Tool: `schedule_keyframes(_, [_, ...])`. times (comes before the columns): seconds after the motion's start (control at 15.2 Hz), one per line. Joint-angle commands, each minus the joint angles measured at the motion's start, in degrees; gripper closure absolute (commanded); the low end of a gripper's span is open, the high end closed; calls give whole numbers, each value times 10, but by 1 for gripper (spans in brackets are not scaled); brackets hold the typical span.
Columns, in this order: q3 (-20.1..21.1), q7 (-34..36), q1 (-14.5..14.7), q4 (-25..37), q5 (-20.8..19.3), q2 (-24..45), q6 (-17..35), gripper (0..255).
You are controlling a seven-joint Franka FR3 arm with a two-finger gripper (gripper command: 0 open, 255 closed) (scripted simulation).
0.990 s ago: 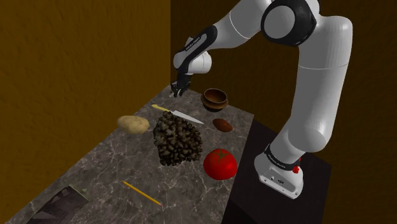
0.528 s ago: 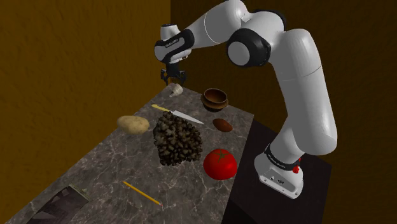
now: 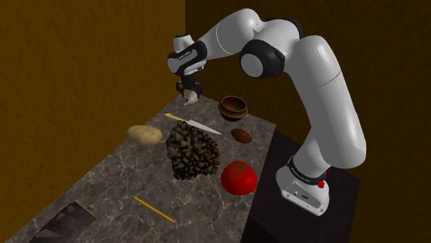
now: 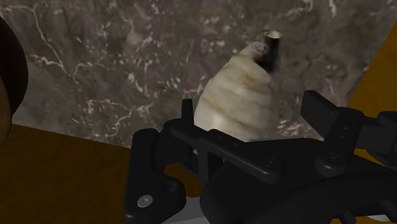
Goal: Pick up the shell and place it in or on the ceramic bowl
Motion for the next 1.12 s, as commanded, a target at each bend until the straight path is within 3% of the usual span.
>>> schedule_keyframes(0.0, [1, 0, -1, 1, 1, 3, 2, 0])
schedule_keyframes(0.4, [1, 0, -1, 1, 1, 3, 2, 0])
schedule_keyframes(0.46, [1, 0, -1, 1, 1, 3, 2, 255])
schedule_keyframes(1.06, [1, 0, -1, 1, 1, 3, 2, 255])
